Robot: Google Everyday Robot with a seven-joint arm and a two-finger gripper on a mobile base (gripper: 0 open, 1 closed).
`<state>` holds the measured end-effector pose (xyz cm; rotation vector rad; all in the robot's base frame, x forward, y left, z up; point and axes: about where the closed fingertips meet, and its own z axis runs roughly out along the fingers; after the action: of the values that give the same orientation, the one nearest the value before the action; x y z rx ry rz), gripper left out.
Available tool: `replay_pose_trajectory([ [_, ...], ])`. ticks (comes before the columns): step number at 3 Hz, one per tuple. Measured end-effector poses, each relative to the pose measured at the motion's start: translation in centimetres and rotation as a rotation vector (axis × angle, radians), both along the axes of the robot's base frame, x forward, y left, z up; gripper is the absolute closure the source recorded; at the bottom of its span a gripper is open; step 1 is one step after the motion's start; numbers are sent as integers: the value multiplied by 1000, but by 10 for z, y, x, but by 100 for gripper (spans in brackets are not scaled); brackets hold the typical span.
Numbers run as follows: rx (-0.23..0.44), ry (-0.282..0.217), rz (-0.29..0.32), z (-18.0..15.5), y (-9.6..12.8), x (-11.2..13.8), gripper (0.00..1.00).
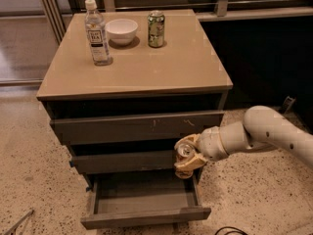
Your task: Place orange can into bottom drawer
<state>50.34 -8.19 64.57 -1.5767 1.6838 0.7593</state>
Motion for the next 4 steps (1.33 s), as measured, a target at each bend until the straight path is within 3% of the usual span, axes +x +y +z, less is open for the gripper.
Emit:
replay_pose_trajectory([
  [1,114,-70,55,-77,19,7,100],
  [2,119,-57,82,-135,27,8,100],
  [4,114,-63,99,-164,33,2,100],
])
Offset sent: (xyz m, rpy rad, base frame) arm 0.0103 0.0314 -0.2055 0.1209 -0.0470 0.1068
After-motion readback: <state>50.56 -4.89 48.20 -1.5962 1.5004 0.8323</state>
